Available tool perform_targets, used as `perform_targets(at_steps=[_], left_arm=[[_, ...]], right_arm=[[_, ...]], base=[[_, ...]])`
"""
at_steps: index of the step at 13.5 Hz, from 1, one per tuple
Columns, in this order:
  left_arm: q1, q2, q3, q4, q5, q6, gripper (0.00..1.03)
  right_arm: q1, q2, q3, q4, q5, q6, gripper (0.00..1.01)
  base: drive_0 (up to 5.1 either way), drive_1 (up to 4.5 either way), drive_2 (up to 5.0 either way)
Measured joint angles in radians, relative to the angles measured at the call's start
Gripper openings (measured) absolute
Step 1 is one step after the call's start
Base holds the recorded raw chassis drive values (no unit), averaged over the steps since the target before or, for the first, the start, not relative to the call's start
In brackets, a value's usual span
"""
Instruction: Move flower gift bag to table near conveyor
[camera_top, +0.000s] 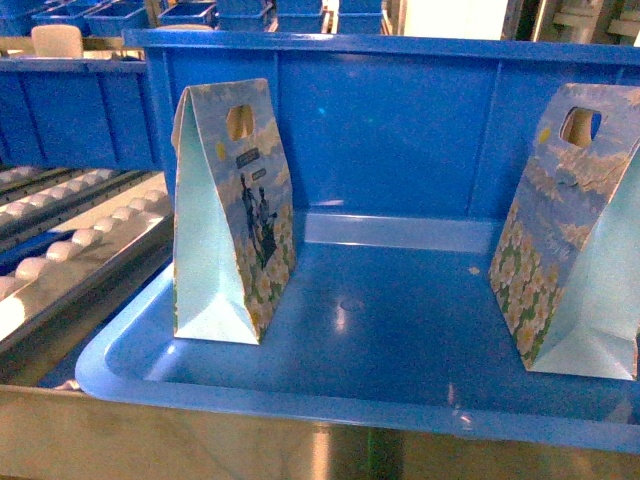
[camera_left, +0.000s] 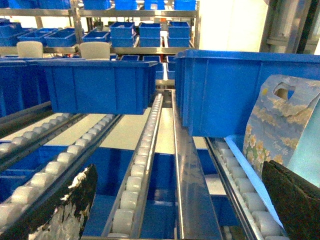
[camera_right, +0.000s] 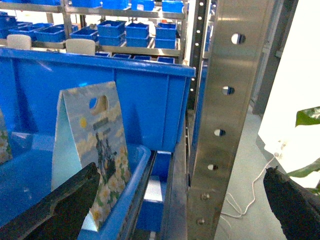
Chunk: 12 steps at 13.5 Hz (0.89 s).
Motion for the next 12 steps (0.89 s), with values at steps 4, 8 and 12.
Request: perform_targets(at_steps=[4,8,12], left_arm=[[-0.016,0.454,0.180,0.379,0.048,-0.046,0.98],[-0.076,0.576,0.268,0.415,-0.004,-0.052,0.98],[-0.075,0.576,0.268,0.415,-0.004,-0.052,0.98]], right_arm=[[0.091,0.277,0.134,0.236,0.047,-0.018,0.98],[0.117,0.405,0.212,0.295,0.058,-0.045,0.98],[0.186,0.525,0.235,0.369,0.077,-0.089,0.98]], base=[[0.0,0.00,0.0],[0.0,0.00,0.0],[0.0,0.00,0.0]])
